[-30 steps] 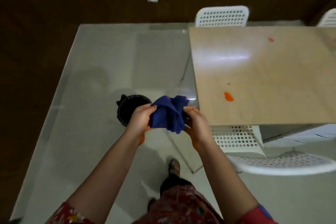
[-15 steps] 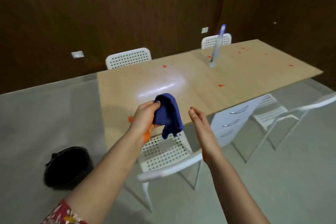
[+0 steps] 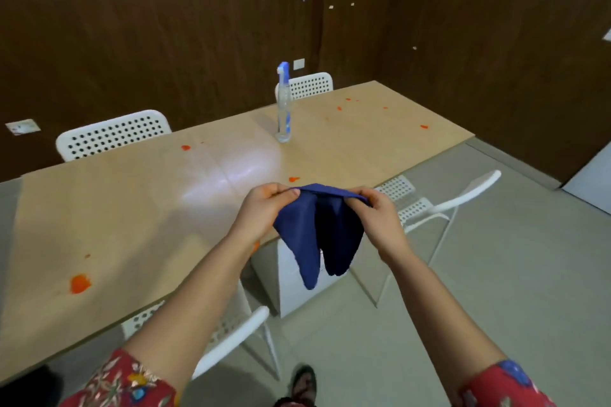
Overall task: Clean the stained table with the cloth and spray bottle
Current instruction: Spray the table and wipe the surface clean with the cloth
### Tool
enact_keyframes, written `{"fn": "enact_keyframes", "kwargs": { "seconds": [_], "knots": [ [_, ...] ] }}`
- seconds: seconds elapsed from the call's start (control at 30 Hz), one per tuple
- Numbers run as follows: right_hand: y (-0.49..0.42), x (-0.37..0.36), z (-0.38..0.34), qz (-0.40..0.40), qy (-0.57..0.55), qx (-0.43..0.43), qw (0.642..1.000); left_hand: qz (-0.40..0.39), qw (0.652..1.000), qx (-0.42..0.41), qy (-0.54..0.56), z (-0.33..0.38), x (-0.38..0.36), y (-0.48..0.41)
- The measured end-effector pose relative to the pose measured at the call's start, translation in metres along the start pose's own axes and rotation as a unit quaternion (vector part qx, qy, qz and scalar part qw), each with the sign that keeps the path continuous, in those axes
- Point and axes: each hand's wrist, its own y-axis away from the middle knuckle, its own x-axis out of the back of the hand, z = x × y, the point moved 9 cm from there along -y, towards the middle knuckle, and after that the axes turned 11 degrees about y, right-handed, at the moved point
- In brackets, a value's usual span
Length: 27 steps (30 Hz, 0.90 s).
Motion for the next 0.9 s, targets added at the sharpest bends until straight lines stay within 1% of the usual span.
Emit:
{"fn": "enact_keyframes", "kwargs": {
  "seconds": [0.07,0.1,0.13,0.17,0.2,0.23,0.27,0.3,0.33,0.37,0.43,0.47,0.53,0.67,0.73,0.8,0.83,0.87,0.9],
  "knots": [
    [-0.033,0.019,0.006,-0.032,0.0,-0.022,0.999,-0.019,0.999,0.03,-0.003,0.0,-0.012,-0.029],
    [-0.05,0.027,0.01,-0.056,-0.026,-0.04,0.997,-0.039,0.998,0.048,-0.005,0.0,-0.021,-0.045],
    [-0.067,0.033,0.015,-0.08,-0.072,-0.056,0.993,-0.062,0.996,0.066,0.003,0.0,-0.031,-0.062],
    [-0.082,0.036,0.02,-0.103,-0.151,-0.077,0.98,-0.076,0.993,0.082,0.024,-0.001,-0.04,-0.079],
    [-0.096,0.035,0.03,-0.12,-0.251,-0.102,0.955,-0.082,0.99,0.103,0.054,-0.004,-0.047,-0.096],
    [-0.108,0.032,0.043,-0.126,-0.341,-0.133,0.922,-0.083,0.984,0.127,0.091,-0.009,-0.054,-0.114],
    [-0.12,0.028,0.06,-0.126,-0.4,-0.166,0.892,-0.077,0.976,0.153,0.135,-0.016,-0.061,-0.132],
    [-0.13,0.021,0.076,-0.138,-0.423,-0.195,0.874,-0.064,0.967,0.177,0.174,-0.024,-0.068,-0.152],
    [-0.143,0.012,0.091,-0.157,-0.419,-0.224,0.866,-0.044,0.959,0.197,0.201,-0.031,-0.073,-0.175],
    [-0.149,0.004,0.102,-0.181,-0.403,-0.246,0.862,-0.023,0.954,0.21,0.214,-0.041,-0.074,-0.192],
    [-0.169,0.0,0.116,-0.218,-0.36,-0.253,0.871,0.011,0.947,0.224,0.229,-0.058,-0.074,-0.22],
    [-0.182,0.003,0.124,-0.212,-0.331,-0.259,0.882,0.023,0.945,0.225,0.237,-0.066,-0.073,-0.233],
    [-0.215,0.012,0.14,-0.174,-0.269,-0.287,0.903,0.05,0.945,0.226,0.232,-0.08,-0.068,-0.259],
    [-0.274,0.026,0.152,-0.144,-0.158,-0.293,0.932,0.111,0.96,0.217,0.135,-0.106,-0.053,-0.287],
    [-0.311,0.039,0.148,-0.124,-0.056,-0.256,0.957,0.139,0.963,0.207,0.104,-0.114,-0.048,-0.295],
    [-0.353,0.045,0.132,-0.114,0.072,-0.18,0.974,0.155,0.963,0.203,0.087,-0.116,-0.045,-0.304],
    [-0.376,0.043,0.121,-0.112,0.149,-0.128,0.974,0.164,0.962,0.203,0.082,-0.118,-0.044,-0.311],
    [-0.395,0.037,0.109,-0.114,0.234,-0.072,0.963,0.175,0.96,0.201,0.081,-0.119,-0.041,-0.318],
    [-0.409,0.025,0.097,-0.127,0.32,-0.023,0.939,0.187,0.958,0.201,0.079,-0.119,-0.039,-0.324]
  ]
}}
